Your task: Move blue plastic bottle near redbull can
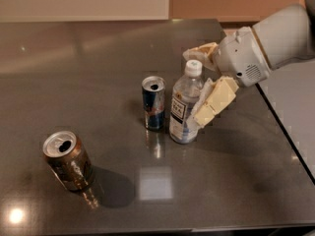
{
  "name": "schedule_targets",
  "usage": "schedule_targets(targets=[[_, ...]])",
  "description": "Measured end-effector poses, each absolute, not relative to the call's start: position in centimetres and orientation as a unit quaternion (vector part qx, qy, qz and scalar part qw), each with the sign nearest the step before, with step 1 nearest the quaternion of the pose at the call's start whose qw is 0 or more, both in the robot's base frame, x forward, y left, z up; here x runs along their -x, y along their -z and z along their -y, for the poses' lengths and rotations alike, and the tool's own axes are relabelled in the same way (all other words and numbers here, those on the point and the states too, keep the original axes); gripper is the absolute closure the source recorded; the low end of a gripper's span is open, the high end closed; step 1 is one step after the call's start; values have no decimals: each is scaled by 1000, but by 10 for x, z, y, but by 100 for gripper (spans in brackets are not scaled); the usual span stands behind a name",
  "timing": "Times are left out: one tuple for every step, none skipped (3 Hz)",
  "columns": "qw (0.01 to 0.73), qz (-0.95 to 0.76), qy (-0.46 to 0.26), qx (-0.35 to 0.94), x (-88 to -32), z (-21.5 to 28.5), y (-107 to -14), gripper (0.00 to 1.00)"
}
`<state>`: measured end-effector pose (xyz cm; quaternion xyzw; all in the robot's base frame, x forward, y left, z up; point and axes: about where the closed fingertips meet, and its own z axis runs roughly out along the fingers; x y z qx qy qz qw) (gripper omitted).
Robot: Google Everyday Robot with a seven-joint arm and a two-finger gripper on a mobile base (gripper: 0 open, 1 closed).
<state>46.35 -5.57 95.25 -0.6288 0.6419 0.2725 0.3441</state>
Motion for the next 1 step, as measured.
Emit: schedule_targets(targets=[[344, -642, -273, 629, -463, 56, -953, 0]])
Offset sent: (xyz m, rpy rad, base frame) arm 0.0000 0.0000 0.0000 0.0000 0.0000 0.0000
